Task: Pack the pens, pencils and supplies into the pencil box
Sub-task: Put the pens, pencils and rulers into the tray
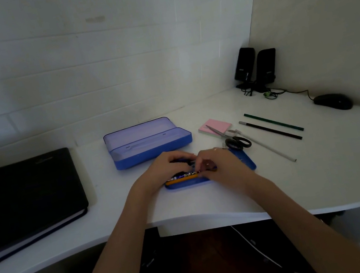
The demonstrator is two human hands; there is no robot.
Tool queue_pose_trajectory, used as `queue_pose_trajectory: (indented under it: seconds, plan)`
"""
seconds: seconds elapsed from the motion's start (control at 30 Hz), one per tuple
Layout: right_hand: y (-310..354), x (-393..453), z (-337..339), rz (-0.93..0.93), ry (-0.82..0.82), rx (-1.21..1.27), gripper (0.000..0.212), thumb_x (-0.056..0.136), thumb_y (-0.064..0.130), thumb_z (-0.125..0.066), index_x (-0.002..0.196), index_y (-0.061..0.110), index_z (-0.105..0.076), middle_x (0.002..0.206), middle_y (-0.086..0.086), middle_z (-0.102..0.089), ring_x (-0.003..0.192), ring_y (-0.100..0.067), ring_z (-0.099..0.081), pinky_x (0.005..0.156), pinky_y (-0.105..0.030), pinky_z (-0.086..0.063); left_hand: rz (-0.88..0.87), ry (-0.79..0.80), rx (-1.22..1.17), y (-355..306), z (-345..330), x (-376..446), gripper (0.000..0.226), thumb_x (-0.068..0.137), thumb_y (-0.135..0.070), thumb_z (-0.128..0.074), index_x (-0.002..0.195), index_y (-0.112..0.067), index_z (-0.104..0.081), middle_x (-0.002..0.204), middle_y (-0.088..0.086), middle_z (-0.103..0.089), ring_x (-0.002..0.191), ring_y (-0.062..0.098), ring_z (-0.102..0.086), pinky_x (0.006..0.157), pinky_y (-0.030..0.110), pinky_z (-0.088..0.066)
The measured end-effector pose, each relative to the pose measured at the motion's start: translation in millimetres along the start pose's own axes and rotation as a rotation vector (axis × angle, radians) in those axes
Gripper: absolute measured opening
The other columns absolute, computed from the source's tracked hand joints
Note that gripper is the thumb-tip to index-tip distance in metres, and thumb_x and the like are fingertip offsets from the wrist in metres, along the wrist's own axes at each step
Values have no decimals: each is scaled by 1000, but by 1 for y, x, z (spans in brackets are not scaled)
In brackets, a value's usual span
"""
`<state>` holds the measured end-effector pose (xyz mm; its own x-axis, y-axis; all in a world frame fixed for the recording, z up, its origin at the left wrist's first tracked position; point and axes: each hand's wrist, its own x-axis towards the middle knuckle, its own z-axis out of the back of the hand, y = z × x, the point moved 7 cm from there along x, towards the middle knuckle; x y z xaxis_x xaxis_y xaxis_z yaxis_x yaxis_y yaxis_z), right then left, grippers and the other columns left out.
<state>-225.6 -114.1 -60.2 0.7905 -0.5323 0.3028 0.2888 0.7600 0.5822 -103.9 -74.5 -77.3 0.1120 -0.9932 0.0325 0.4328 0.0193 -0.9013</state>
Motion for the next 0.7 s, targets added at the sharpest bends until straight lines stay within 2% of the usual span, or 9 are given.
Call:
queue_pose_trajectory:
  seconds: [0.1,0.2,0.27,0.33,0.4,0.43,0.5,0.57,0.7]
  plan:
    - [-4,-2,6,-33,-47,55,22,75,6,-70,78,21,-54,66,14,-51,59,2,-49,57,-11,-38,-45,22,96,1,1,0,41,68,-16,-80,107,-25,-69,108,-5,-70,102,10,-63,93,24,-49]
    - [-9,-5,17,-43,-42,22,22,76,10,-70,79,24,-52,65,14,-50,58,1,-47,56,-14,-36,-91,18,140,-3,0,-1,46,67,-15,-82,109,-27,-67,108,-5,-69,101,10,-63,90,19,-49]
    - [-16,-6,34,-52,-113,-61,19,78,11,-67,81,26,-56,71,15,-54,65,0,-50,64,-20,-40,-91,14,162,-3,2,-1,46,68,-17,-81,111,-27,-67,111,-5,-68,103,9,-61,91,20,-48]
    - [-33,-9,65,-112,-297,-184,9,83,15,-62,87,23,-63,83,6,-62,77,-12,-56,73,-31,-45,-82,13,159,-2,2,-2,47,68,-19,-81,113,-27,-67,114,-5,-66,106,9,-60,94,23,-47]
    - [-57,-17,98,-243,-468,-346,15,88,20,-56,98,21,-67,100,-4,-66,92,-22,-59,81,-38,-48,-80,4,161,-2,2,-2,47,68,-19,-81,112,-27,-67,115,-5,-66,107,9,-59,97,26,-47]
    - [-72,-21,110,-335,-488,-421,20,90,23,-54,105,21,-67,109,-6,-65,99,-25,-57,85,-41,-47,-78,-1,164,-2,1,-1,47,68,-19,-81,112,-28,-67,115,-6,-66,107,9,-59,98,27,-47]
    - [-101,-31,118,-528,-394,-531,26,92,29,-52,113,21,-64,119,-8,-61,111,-29,-53,94,-44,-42,-83,-13,163,-2,2,0,47,67,-19,-82,110,-30,-68,114,-7,-67,107,8,-59,99,28,-47]
    - [-120,-40,110,-639,-292,-549,28,92,28,-51,113,17,-65,118,-10,-61,113,-30,-51,96,-45,-42,-85,-16,161,-1,2,1,47,66,-19,-82,110,-30,-68,113,-7,-67,107,8,-60,99,30,-47]
    - [-122,-46,99,-586,-360,-536,25,92,17,-49,106,9,-69,108,-15,-62,105,-33,-53,86,-44,-47,-86,-12,167,0,2,0,47,67,-20,-82,111,-30,-68,114,-7,-66,108,8,-59,98,27,-47]
